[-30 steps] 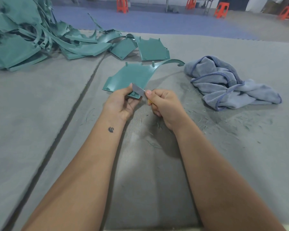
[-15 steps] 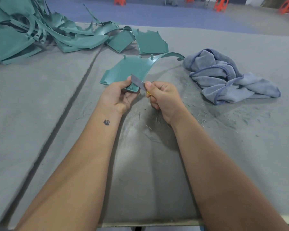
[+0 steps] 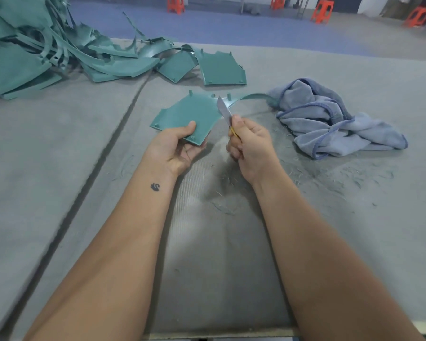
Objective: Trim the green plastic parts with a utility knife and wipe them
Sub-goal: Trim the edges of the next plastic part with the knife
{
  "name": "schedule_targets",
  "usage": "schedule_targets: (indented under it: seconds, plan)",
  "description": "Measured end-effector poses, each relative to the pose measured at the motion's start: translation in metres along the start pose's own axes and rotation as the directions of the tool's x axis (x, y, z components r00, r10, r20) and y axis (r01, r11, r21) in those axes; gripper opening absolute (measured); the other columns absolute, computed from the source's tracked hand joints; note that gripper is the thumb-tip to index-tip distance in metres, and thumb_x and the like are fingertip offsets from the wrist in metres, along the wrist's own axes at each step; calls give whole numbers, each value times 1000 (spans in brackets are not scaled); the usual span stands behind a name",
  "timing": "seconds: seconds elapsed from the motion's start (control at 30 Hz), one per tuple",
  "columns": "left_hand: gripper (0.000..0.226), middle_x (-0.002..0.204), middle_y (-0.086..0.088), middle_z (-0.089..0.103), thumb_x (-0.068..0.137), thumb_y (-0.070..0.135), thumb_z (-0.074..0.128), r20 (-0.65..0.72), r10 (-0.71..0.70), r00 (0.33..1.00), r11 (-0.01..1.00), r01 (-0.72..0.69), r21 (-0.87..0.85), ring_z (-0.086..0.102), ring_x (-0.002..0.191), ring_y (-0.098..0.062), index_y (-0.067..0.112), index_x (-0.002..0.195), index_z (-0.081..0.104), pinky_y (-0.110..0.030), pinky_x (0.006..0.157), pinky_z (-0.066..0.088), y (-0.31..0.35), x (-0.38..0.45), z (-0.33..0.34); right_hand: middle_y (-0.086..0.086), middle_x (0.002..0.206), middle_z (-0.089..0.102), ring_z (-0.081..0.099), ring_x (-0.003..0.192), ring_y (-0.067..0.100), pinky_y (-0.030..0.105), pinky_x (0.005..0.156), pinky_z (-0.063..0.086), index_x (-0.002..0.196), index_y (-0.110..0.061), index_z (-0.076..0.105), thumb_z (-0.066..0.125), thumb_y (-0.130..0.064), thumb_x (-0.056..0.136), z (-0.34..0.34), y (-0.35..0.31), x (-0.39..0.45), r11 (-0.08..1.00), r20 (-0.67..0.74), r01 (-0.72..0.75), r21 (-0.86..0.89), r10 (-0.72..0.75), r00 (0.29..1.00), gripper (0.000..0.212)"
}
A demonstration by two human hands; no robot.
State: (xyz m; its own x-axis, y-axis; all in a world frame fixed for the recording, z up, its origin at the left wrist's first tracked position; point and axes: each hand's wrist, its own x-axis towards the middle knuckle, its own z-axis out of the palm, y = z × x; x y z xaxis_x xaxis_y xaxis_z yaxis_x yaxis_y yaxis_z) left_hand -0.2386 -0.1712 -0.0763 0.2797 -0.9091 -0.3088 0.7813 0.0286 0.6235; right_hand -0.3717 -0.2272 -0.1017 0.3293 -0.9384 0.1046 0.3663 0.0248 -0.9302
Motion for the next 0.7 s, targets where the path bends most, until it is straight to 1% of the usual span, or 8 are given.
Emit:
schedule_targets:
  seconds: [0.1, 0.23, 0.37, 0.57, 0.6, 0.7]
  plan:
    - [12, 69, -11, 72, 93, -5, 52, 2, 1, 1000, 999, -1, 35, 71, 59, -23, 6, 95, 57, -32, 51, 59, 0, 1, -1, -4, 47, 33, 24, 39, 7, 24, 44, 18, 66, -10, 50, 49, -19, 100, -2, 0, 2, 1000, -13, 6, 15, -6, 1000, 36]
    - [12, 70, -10, 73, 93, -4, 54, -1, -2, 1000, 999, 2, 39, 71, 60, -22, 6, 95, 59, -32, 50, 58, -1, 4, -1, -3, 52, 37, 26, 39, 5, 23, 43, 19, 67, -10, 52, 50, -17, 100, 0, 0, 1, 999, -45, 5, 33, -3, 999, 35]
    - [12, 72, -11, 73, 92, -5, 53, 12, -5, 1000, 1000, 5, 19, 72, 62, -23, 6, 96, 59, -32, 51, 58, 0, 5, -3, -8, 45, 38, 26, 39, 5, 23, 45, 19, 67, -10, 50, 49, -18, 101, 1, -1, 0, 1000, -54, -7, 21, 8, 999, 35]
    - [13, 74, -12, 73, 92, -5, 53, 22, -8, 1000, 999, 7, 42, 72, 64, -25, 6, 97, 58, -33, 52, 58, -1, 5, -4, -8, 43, 34, 25, 39, 7, 24, 45, 19, 65, -12, 50, 50, -20, 100, 2, -1, -1, 1000, -105, -16, 17, 17, 994, 36]
    - [13, 74, -11, 73, 92, -5, 53, 24, -8, 1000, 999, 7, 45, 72, 64, -24, 6, 98, 58, -32, 51, 58, 0, 5, -5, -8, 43, 35, 26, 38, 7, 24, 46, 20, 67, -12, 50, 49, -20, 101, 2, -2, 0, 998, -135, -22, 58, 30, 990, 34]
    - [15, 75, -11, 73, 92, -5, 53, 44, -11, 999, 999, 9, 43, 72, 65, -24, 7, 99, 58, -28, 48, 55, 1, 4, -9, -8, 44, 39, 24, 41, 10, 26, 51, 22, 77, -12, 52, 44, -23, 103, -6, -4, 9, 949, -229, -24, 313, 100, 968, 29]
